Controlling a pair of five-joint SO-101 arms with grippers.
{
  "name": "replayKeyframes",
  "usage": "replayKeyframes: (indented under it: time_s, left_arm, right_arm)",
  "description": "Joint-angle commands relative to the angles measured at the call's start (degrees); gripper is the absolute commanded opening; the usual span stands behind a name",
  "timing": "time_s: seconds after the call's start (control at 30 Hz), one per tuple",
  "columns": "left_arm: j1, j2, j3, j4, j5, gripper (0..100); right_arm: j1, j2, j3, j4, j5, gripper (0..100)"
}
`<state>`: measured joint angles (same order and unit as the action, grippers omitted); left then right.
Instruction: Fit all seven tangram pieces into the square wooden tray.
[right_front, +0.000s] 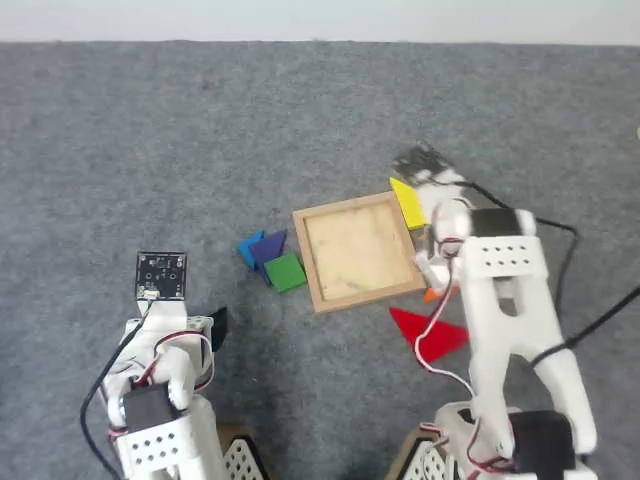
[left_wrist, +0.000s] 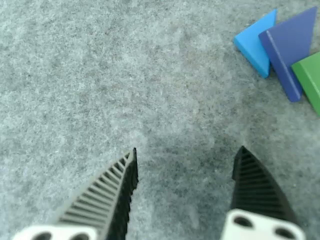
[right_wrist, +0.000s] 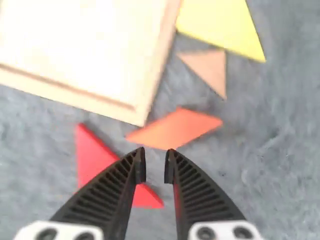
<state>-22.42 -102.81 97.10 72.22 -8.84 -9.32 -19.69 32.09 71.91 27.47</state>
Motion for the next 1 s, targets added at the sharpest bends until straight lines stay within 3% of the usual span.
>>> replayKeyframes:
  time_s: [0.0, 0.1, 0.27, 0.4, 0.6, 0.97]
  left_arm:
    - [0.0, -1.2, -0.7, 0.2, 0.3, 30]
    - [0.0, -1.2, -0.7, 0.2, 0.3, 30]
    - [0.0, -1.2, -0.7, 0.2, 0.3, 30]
    - [0.0, -1.2, -0.7, 0.2, 0.3, 30]
    - [0.0, -1.2, -0.7, 0.2, 0.3, 30]
    - [0.0, -1.2, -0.7, 0.2, 0.3, 30]
  right_arm:
    - [-0.2, -0.4, -3.8, 4.7, -1.8, 6.9]
    - [5.0, -1.5, 0.4, 5.5, 3.1, 6.9]
    - [8.8, -5.6, 13.4, 0.7, 20.4, 8.0]
    - [6.5, -5.7, 19.0, 0.7, 29.1, 21.3]
    - [-2.4, -5.7, 23.9, 0.0, 30.2, 35.5]
    - [-6.7, -5.7, 29.5, -8.0, 22.3, 36.2]
